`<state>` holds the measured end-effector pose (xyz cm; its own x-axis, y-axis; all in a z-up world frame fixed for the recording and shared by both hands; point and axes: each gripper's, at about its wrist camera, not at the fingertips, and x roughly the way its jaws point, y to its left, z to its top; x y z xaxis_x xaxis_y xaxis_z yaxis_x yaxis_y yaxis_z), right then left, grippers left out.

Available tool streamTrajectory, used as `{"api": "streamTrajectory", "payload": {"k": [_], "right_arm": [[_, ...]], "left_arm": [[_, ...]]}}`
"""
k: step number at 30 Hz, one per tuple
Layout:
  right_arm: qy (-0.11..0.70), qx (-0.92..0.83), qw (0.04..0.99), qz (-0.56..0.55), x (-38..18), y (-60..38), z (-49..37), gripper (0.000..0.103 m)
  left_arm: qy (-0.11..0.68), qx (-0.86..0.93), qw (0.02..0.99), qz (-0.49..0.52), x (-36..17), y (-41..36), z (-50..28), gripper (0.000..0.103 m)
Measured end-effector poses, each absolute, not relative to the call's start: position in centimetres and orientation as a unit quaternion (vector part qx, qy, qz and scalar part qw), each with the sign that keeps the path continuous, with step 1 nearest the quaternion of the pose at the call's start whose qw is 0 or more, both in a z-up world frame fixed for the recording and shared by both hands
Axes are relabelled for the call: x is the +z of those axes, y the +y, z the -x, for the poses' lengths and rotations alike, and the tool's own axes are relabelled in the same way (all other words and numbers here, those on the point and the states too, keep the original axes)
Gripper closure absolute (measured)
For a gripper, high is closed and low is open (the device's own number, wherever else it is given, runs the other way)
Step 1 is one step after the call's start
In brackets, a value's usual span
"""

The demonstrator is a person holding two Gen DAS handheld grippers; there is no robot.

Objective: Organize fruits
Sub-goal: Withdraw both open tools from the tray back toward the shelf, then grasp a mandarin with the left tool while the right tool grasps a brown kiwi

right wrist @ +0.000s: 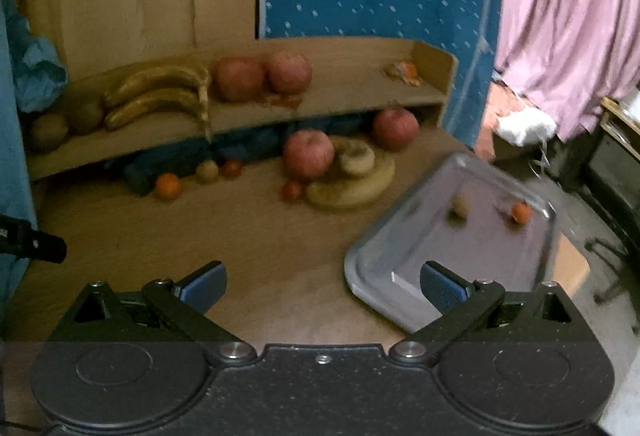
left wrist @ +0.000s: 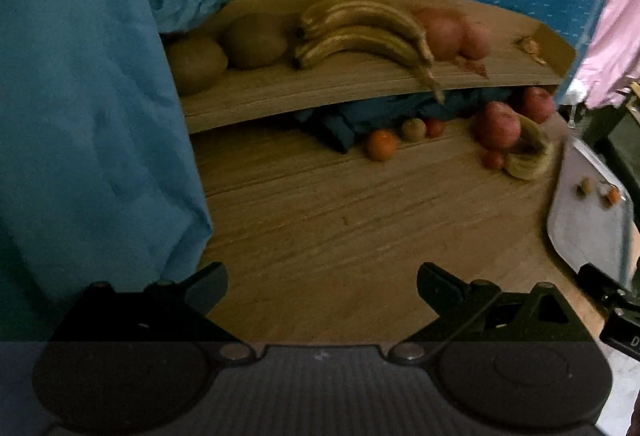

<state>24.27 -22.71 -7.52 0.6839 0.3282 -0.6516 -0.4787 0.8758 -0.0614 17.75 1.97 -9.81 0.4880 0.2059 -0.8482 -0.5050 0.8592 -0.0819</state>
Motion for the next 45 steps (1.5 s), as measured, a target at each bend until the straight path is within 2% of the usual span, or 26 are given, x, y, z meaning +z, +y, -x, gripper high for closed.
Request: {"api": "streamTrajectory", "payload": {"k": [12,19,23,29,31,33,35,40,44,45], "right_arm": [[0.277,0.386,0.85,0.226,-9.7,-18.7,-32.5,0.001],[0.276,0.492,0.787,0.249,-10.9,-15.1,-35.8,0.006],[0.264,0.531,0.759,0.268,-11.5,-13.4,-36.7,0.012],[0.253,0.566,0.729,0.29,-12.5,-11.8,-37.9,0.028],[0.255,0.573,0.722,0.294,-12.8,-11.2,-38.3,0.034],[0.262,0.579,0.713,0.295,-13.1,-10.6,-38.8,0.045],[0.262,0.586,0.708,0.296,-13.2,-10.2,-39.0,0.05],[0.256,0.598,0.696,0.304,-13.6,-9.3,-39.1,0.053],[0.232,0.592,0.69,0.346,-14.3,-8.4,-38.5,0.055],[0.236,0.594,0.688,0.345,-14.4,-8.3,-38.6,0.057]], "left_arm": [[0.462,0.271,0.82,0.202,-12.2,2.4,-27.2,0.0],[0.452,0.313,0.805,0.222,-13.8,2.9,-31.1,0.0],[0.447,0.324,0.799,0.237,-14.5,2.9,-31.8,0.0],[0.436,0.35,0.787,0.26,-14.9,3.2,-31.9,0.001],[0.43,0.355,0.786,0.267,-14.9,3.3,-32.0,0.004],[0.426,0.356,0.785,0.274,-15.0,3.4,-32.2,0.005],[0.425,0.354,0.786,0.278,-15.1,3.6,-32.2,0.01],[0.425,0.351,0.783,0.288,-15.5,3.9,-32.9,0.027],[0.427,0.333,0.787,0.295,-15.9,4.1,-33.6,0.033],[0.428,0.328,0.787,0.299,-16.0,4.2,-33.7,0.039]]}}
